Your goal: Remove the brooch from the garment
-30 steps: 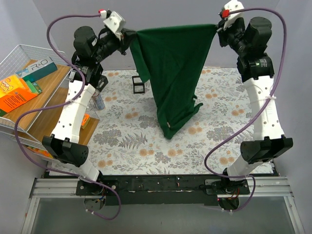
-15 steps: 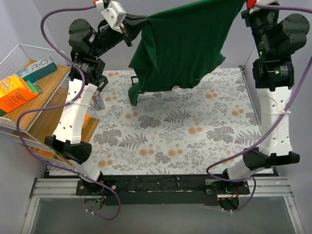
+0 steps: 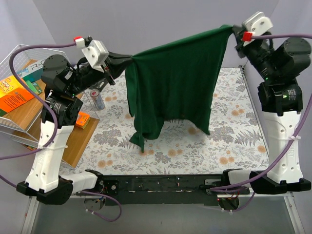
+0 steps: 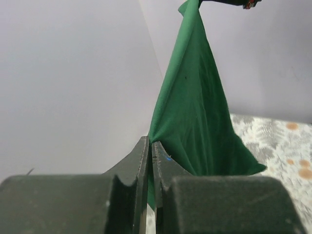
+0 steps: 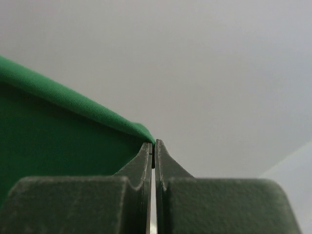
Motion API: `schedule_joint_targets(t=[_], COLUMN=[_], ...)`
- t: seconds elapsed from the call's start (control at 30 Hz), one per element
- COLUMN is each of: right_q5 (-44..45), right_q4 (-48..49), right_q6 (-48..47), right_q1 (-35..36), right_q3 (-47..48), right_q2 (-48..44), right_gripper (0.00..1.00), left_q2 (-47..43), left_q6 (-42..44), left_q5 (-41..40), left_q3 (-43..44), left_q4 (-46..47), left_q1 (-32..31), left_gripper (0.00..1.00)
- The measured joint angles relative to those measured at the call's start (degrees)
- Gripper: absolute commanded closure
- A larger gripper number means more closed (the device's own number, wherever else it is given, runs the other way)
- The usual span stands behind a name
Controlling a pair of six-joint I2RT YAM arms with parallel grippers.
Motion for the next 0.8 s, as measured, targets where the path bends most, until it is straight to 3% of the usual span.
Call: schedule_joint_targets(t=[0.17, 0.27, 0.3, 0.4, 0.53, 0.67, 0.73, 0.8], right_q5=[-6.32, -8.39, -8.94, -9.31, -9.92, -11.52, -10.60, -10.08], right_q4=[-2.86, -6.43, -7.78, -11.30, -14.97, -17.03, -19.74, -23.08], right_q6=[3.26, 4.11, 4.15, 4.68, 4.22, 0.20, -3.82, -8.11], right_q1=[2.62, 7.15, 8.87, 11.58, 9.07, -0.20, -3.56, -4.90], right_q3=[-13.29, -21.38, -24.22, -28.68, -30.67, -33.97, -37.13, -40.37], right_q2=[-2.08, -0.22, 0.94, 3.61, 4.76, 4.85, 6.10, 8.48], right_gripper=[0.99, 0.70, 0.53, 0.42, 0.41, 0.43, 0.44, 0.42], left_q2=[-6.67, -12.07, -13.79, -16.13, -15.78, -10.84, -7.91, -5.25], left_q6=[4.48, 8.50, 10.03, 13.11, 15.45, 16.35, 16.50, 17.07], left_q5=[-4.15, -7.58, -8.55, -9.97, -10.82, -11.23, -11.78, -11.96], left_q3=[-10.88, -22.23, -26.05, -32.35, -36.48, -36.79, -36.79, -36.65], left_q4=[-8.22, -15.32, -18.18, -24.35, -31.47, -34.93, -35.65, -36.30], left_q1=[0.28, 0.70, 0.79, 0.92, 0.92, 0.92, 0.92, 0.92], left_gripper=[1.00, 1.00, 1.00, 1.00, 1.00, 1.00, 0.61, 0.38])
